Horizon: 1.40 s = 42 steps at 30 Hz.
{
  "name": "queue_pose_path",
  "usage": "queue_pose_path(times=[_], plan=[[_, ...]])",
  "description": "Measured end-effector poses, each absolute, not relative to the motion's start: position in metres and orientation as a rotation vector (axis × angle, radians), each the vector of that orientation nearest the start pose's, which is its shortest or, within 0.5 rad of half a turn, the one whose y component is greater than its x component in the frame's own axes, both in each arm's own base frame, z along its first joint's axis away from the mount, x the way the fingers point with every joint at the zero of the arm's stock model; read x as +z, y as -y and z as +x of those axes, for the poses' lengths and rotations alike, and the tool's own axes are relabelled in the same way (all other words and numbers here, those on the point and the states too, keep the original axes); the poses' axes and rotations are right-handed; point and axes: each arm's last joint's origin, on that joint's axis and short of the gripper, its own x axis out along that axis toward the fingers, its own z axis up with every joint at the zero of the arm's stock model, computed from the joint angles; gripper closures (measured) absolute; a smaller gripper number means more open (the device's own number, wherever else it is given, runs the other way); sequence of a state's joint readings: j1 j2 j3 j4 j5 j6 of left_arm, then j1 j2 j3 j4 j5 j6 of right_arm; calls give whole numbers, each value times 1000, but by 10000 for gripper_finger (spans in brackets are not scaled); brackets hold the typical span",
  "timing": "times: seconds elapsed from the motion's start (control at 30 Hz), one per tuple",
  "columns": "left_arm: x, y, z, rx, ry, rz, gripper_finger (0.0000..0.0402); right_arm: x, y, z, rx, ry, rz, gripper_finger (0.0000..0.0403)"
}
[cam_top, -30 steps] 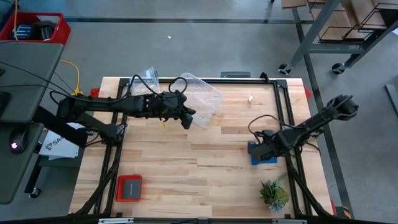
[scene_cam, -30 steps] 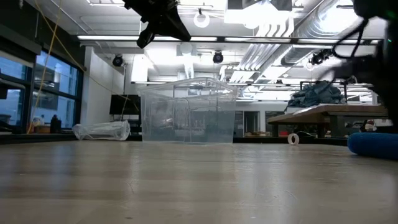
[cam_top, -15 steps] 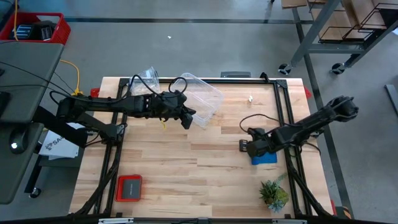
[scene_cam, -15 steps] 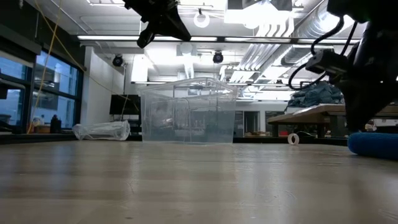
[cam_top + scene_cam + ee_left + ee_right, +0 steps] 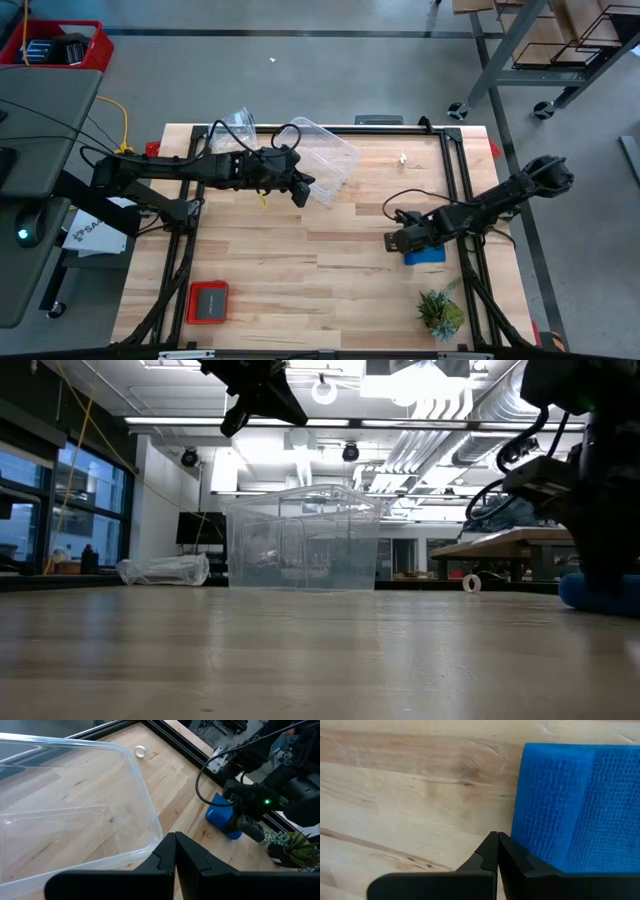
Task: Roll bandage
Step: Roll the blue bandage
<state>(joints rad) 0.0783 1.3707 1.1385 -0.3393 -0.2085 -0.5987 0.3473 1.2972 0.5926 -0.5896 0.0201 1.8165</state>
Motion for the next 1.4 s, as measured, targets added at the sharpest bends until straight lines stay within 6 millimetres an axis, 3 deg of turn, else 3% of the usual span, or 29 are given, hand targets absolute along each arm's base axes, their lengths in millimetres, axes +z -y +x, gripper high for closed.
queue_pose_path(times=[0.3,0.67,0.9,1.03,1.13,1.27,1.4], plan=[[312,-30,299,441,-471,-540,401,152,-72,183,-911,-1158,1280,403],[312,-30,299,452,-468,-528,402,181,-80,178,-1005,-1261,1147,403],[312,-30,299,450,-470,-520,401,183,-79,159,-1163,-1381,1055,403],[312,-30,299,451,-470,-520,402,197,-84,165,-1142,-1267,1067,403],[312,-30,299,450,-470,-520,402,204,-89,178,-1034,-1138,1097,403],[312,-30,299,457,-468,-516,401,193,-88,191,-909,-1163,1119,403],[312,-30,299,458,-467,-514,401,176,-84,192,-944,-1182,1116,403]])
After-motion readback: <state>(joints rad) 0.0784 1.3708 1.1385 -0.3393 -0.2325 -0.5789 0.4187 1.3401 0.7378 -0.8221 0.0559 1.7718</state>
